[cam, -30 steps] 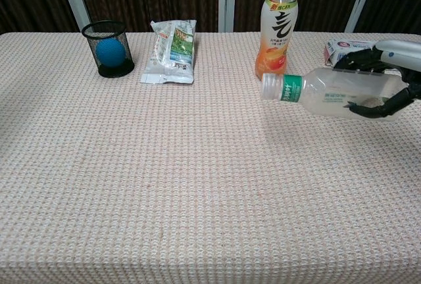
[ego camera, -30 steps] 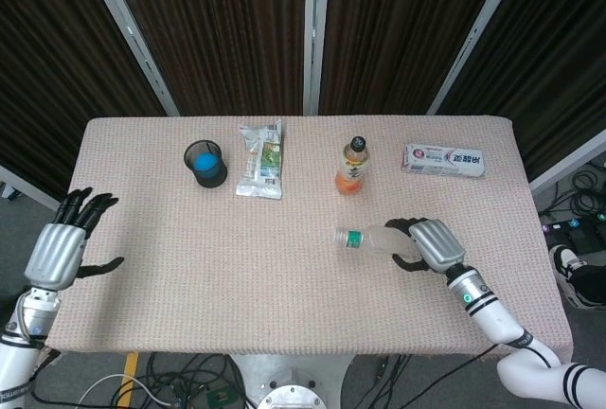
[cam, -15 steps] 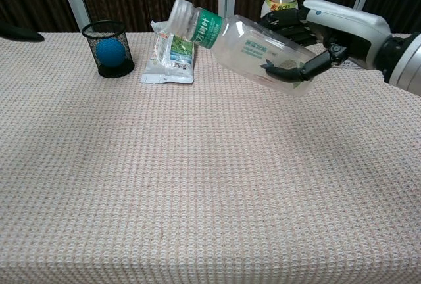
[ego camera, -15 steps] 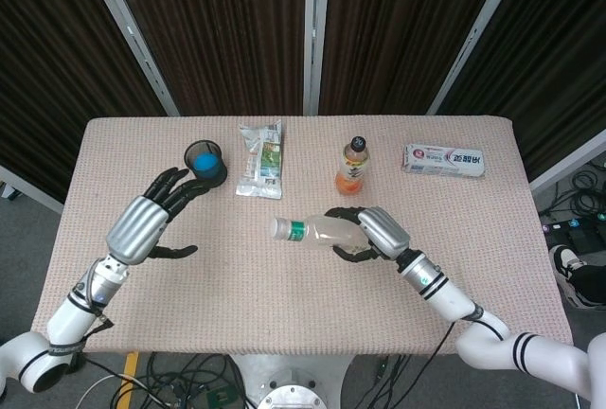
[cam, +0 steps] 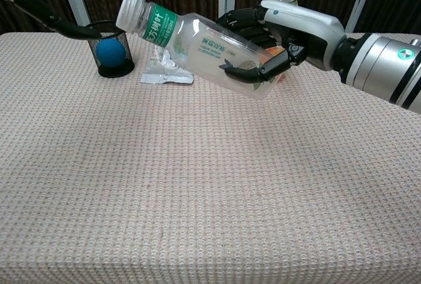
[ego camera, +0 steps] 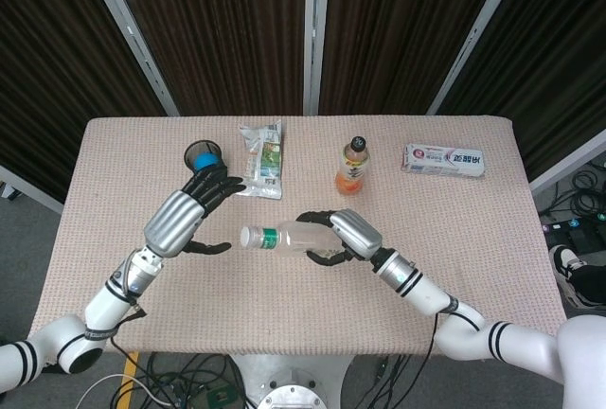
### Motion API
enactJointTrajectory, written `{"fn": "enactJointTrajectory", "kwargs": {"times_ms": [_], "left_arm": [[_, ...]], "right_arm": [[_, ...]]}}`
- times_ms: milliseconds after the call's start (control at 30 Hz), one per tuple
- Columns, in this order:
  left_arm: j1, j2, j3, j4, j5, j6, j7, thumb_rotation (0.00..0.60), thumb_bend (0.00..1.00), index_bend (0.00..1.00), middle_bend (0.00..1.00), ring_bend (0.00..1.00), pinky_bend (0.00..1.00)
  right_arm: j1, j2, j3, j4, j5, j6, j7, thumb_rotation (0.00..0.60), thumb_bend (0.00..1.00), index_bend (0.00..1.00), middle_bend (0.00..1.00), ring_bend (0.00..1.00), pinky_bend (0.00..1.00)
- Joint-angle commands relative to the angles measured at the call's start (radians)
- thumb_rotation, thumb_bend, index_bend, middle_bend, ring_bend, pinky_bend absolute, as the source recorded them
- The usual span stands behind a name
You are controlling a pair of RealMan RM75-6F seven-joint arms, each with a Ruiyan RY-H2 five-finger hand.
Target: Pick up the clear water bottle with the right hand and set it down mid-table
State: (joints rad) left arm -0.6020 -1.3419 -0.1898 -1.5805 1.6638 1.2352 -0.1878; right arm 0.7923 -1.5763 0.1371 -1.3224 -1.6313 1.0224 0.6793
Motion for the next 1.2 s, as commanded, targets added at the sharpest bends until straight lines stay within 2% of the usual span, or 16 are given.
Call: {"fn": "enactJointTrajectory", "kwargs": {"times_ms": [33,1200], "left_arm": [[-0.004,-0.002,0.003,-0.004,0.002,0.008,0.000,0.600,0.00,0.15,0.13,0.00,0.04],[-0.033,0.014,0.034,-0.062,0.002,0.056,0.004,0.600,0.00,0.15,0.13,0.00,0.04]], "right_arm": [[0.002,0.000,-0.003,-0.003,0.003,0.006,-0.003,0.600,0.57,0.69,0.55,0.47,0.47],[0.038,-0.017,-0.017,0.013,0.047,0.011,-0.004,0.600,0.58,0.69,0.56,0.47,0.47]]}}
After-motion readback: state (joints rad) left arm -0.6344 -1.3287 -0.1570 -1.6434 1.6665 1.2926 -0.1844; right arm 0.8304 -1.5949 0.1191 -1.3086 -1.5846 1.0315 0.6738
